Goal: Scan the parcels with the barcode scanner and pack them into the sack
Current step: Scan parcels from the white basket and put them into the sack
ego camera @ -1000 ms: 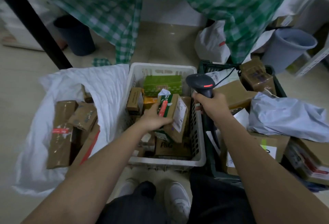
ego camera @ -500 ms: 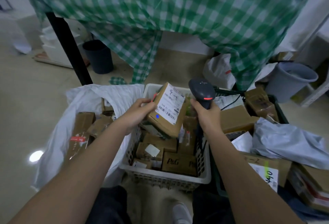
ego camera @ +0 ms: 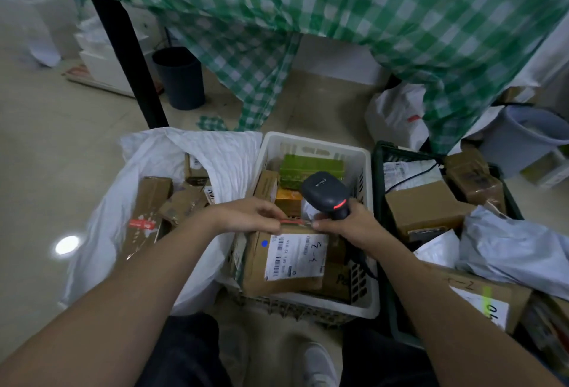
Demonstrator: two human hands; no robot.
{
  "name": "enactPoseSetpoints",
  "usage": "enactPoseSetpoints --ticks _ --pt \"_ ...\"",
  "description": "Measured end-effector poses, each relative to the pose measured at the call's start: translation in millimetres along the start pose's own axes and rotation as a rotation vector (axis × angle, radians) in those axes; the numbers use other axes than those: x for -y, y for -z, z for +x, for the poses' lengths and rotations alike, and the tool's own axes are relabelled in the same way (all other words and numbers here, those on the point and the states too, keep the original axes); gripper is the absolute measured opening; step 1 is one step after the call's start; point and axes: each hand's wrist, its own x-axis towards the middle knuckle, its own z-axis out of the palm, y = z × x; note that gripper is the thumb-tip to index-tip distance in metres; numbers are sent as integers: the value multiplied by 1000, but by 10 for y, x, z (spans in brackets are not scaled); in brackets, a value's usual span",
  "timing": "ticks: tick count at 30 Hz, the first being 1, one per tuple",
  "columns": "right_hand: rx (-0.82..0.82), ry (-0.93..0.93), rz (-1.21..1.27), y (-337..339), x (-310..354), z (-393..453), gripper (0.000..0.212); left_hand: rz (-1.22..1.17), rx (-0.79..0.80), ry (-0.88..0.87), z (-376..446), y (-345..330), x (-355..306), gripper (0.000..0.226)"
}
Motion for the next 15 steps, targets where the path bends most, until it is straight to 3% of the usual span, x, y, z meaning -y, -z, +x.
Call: enactPoseSetpoints --ticks 5,10,15 --pt "112 -51 -113 -205 -159 -14 38 20 -5 50 20 -165 130 84" --pt "52 -46 -152 -291 -273 33 49 39 -163 61 35 -242 205 73" --pt "33 -58 -127 -267 -290 24 40 -77 -274 75 -51 -283 225 98"
